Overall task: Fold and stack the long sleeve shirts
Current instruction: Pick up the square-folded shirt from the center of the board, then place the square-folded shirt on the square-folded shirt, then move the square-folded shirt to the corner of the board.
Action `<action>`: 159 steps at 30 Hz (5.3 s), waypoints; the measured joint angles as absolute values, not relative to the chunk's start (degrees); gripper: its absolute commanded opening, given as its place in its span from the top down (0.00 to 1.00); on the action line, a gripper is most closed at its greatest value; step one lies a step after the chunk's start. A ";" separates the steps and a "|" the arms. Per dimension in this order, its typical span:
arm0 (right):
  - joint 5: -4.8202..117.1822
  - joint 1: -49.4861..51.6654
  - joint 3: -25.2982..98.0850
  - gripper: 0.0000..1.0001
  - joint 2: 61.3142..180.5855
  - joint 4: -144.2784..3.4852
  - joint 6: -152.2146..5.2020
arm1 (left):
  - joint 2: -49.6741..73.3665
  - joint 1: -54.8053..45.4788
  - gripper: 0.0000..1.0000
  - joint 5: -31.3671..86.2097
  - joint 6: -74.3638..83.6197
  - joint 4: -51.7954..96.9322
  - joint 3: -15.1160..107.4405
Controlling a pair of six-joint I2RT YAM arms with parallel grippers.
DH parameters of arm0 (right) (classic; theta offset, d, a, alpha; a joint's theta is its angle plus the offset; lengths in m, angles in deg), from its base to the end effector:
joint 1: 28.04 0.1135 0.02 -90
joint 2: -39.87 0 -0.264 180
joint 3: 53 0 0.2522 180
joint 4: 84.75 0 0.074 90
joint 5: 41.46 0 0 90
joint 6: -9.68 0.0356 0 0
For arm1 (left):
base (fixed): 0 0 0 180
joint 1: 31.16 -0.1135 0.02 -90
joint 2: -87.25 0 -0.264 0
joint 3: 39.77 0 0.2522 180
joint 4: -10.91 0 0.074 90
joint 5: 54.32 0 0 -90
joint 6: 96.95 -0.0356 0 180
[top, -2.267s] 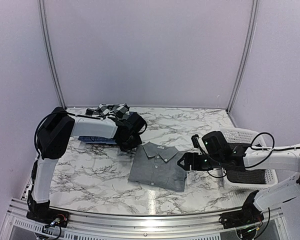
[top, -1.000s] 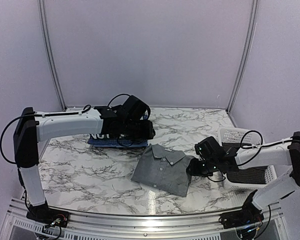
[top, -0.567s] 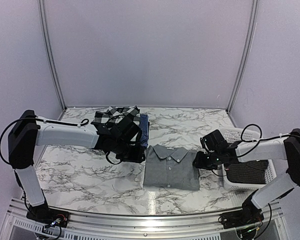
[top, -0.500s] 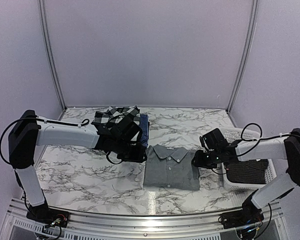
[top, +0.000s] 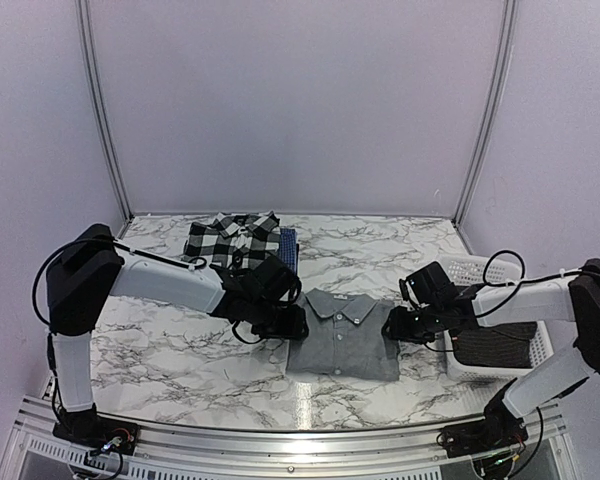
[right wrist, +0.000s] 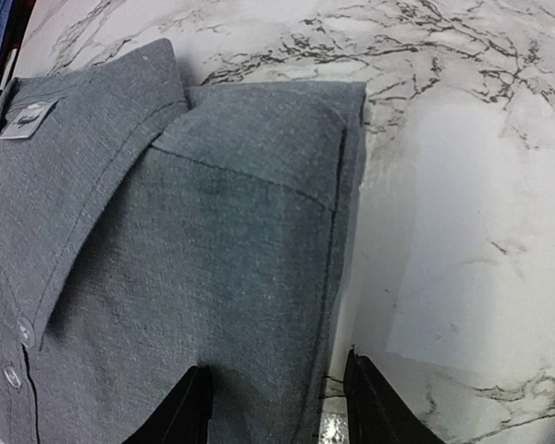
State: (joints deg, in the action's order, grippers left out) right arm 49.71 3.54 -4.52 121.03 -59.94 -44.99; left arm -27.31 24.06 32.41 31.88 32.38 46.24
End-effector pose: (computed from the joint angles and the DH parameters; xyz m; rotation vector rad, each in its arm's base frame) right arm 0.2131 0.1319 0.1458 0.0786 2.6425 0.4475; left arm 0.2389 -0.3475 0.1491 0.3984 2.5768 -0.7447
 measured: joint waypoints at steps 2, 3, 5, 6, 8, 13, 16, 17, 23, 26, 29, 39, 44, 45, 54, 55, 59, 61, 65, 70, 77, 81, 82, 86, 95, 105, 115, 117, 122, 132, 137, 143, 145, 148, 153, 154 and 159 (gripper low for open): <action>49.80 3.51 -5.00 0.54 121.03 -60.29 -44.97 | -27.70 24.74 0.45 34.45 32.47 32.46 47.14; 49.84 3.51 -5.18 0.54 121.03 -60.60 -44.95 | -27.94 25.02 0.45 35.32 32.73 32.46 47.47; 49.99 3.54 -5.37 0.55 121.03 -61.12 -44.90 | -28.58 25.39 0.45 36.52 33.14 32.57 47.90; 50.04 3.56 -5.40 0.56 121.03 -61.19 -44.84 | -28.86 25.61 0.46 37.11 33.39 32.60 48.30; 50.15 3.78 -5.40 0.59 121.08 -61.32 -44.75 | -29.54 25.89 0.50 37.81 33.98 32.75 49.24; 49.86 4.56 -5.40 0.72 121.52 -61.76 -44.27 | -31.70 26.70 0.57 40.90 35.96 34.06 52.30; 49.34 5.24 -5.37 0.77 121.62 -62.00 -44.05 | -31.97 27.01 0.64 42.29 37.47 34.45 52.60; 49.25 5.48 -5.37 0.79 121.65 -62.00 -43.90 | -32.05 27.10 0.67 42.49 37.78 34.58 52.71; 47.92 6.86 -4.85 0.96 122.17 -61.78 -43.09 | -33.28 28.01 0.87 44.06 38.78 35.92 54.63; 47.06 7.27 -4.02 1.00 122.22 -61.23 -42.58 | -33.34 28.39 0.94 44.90 38.83 36.62 55.49; 46.26 7.58 -3.28 1.00 122.22 -60.40 -42.45 | -33.30 28.67 1.00 45.84 38.61 36.70 55.92; 43.74 8.52 1.29 1.00 119.88 -55.46 -42.48 | -29.72 28.89 1.00 47.87 35.33 37.38 56.86; 42.96 8.78 4.00 1.00 117.63 -52.95 -42.63 | -26.00 28.91 1.00 48.17 34.00 37.49 57.93; 42.87 8.82 4.59 1.00 117.32 -52.51 -42.67 | -25.32 28.91 1.00 48.24 33.76 37.51 58.20; 42.72 9.39 13.07 1.00 116.66 -47.88 -44.20 | -21.37 28.58 1.00 49.03 32.18 39.48 60.93; 42.89 9.44 14.69 1.00 116.75 -47.38 -44.57 | -20.88 28.26 1.00 49.27 32.01 40.05 61.32; 43.41 9.83 22.69 1.00 119.18 -46.87 -45.97 | -17.89 26.31 1.00 49.51 31.27 41.88 61.76; 43.96 10.31 27.74 1.00 122.06 -47.07 -46.67 | -15.86 24.19 1.00 49.46 30.98 42.87 61.76; 45.36 11.12 36.72 1.00 128.66 -47.66 -47.79 | -11.92 18.75 1.00 48.72 30.04 43.92 61.17; 47.92 12.30 49.14 1.00 138.85 -48.93 -48.79 | -7.53 10.73 1.00 46.88 28.21 45.58 59.79; 52.66 13.55 66.62 1.00 154.74 -52.07 -48.97 | -6.79 1.76 1.00 44.68 25.12 47.06 59.51; 55.24 13.98 75.06 1.00 162.91 -53.06 -48.46 | -6.81 -2.37 1.00 43.74 23.99 47.61 59.14; 55.87 14.05 76.26 1.00 164.31 -53.26 -48.31 | -6.81 -3.20 1.00 43.56 23.81 47.76 59.05; 58.54 14.24 80.61 1.00 169.12 -53.45 -46.83 | -7.01 -6.45 1.00 41.99 23.44 48.24 58.33; 60.59 14.38 82.47 1.00 170.61 -53.36 -44.86 | -8.82 -10.06 1.00 39.06 23.40 48.59 57.15; 60.68 13.81 80.74 0.91 171.37 -53.98 -44.38 | -16.62 -12.29 1.00 37.62 22.04 48.51 57.17; 59.59 11.34 73.09 0.66 171.28 -54.52 -46.17 | -20.12 -13.62 0.59 37.64 21.32 48.44 57.69; 58.67 11.29 73.07 0.63 170.91 -53.98 -46.76 | -20.12 -13.73 0.56 37.88 20.90 48.46 58.35; 55.87 11.69 72.70 0.70 167.20 -51.86 -49.01 | -19.14 -13.91 0.55 38.64 19.92 48.49 59.64; 59.50 16.61 70.38 0.85 158.06 -57.04 -50.04 | -11.90 -13.88 0.55 39.78 18.89 48.53 59.60; 63.94 17.70 67.52 0.87 161.01 -60.66 -48.60 | -8.58 -13.16 0.55 39.61 18.50 48.49 58.59; 65.36 16.21 56.04 0.86 162.21 -64.99 -45.38 | -7.60 -12.33 0.55 38.78 18.39 48.53 55.97; 65.38 15.62 52.20 0.86 162.10 -66.11 -44.40 | -7.42 -11.66 0.55 38.62 18.41 48.57 54.59; 65.40 15.16 50.10 0.85 162.08 -66.28 -43.92 | -7.31 -9.78 0.55 38.73 18.44 48.68 53.48; 63.98 14.88 48.90 0.74 157.40 -66.00 -44.29 | -6.24 -3.63 0.54 38.99 19.00 48.66 53.41; 63.44 14.75 48.42 0.68 155.79 -65.87 -44.38 | -5.89 -2.61 0.54 39.15 19.24 48.57 53.41; 59.96 12.43 42.32 0.34 142.61 -65.47 -45.32 | -5.13 4.69 0.47 40.35 21.52 47.24 53.43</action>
